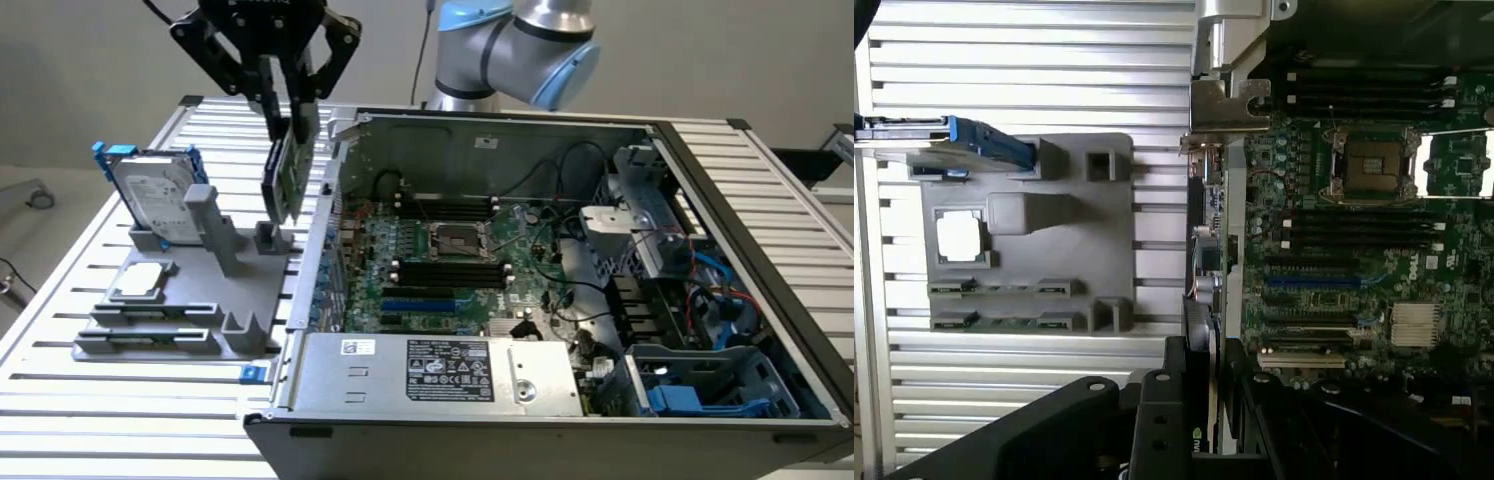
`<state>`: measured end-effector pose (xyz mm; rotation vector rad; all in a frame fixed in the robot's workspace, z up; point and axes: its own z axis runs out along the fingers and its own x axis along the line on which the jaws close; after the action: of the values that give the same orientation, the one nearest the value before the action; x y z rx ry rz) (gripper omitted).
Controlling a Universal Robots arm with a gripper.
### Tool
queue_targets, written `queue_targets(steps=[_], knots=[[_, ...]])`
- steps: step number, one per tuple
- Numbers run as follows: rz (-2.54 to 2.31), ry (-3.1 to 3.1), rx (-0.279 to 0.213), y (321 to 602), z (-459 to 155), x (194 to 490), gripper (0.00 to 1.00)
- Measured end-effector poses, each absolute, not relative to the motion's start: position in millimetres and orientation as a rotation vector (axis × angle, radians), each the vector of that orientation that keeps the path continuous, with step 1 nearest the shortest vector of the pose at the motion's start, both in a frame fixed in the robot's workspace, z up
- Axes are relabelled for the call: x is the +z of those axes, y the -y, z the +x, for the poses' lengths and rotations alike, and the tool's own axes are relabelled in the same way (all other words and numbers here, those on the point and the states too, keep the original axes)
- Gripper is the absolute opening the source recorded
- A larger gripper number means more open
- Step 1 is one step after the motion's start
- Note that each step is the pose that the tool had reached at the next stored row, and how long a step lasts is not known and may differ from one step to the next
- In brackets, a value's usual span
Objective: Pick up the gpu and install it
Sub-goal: 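Pick up the gpu and move the gpu toward the slot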
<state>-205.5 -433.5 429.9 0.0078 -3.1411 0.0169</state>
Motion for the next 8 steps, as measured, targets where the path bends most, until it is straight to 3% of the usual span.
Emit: queue_targets(steps=[8], knots=[[0.008, 3.141, 0.017, 434, -169, 429, 0.26]])
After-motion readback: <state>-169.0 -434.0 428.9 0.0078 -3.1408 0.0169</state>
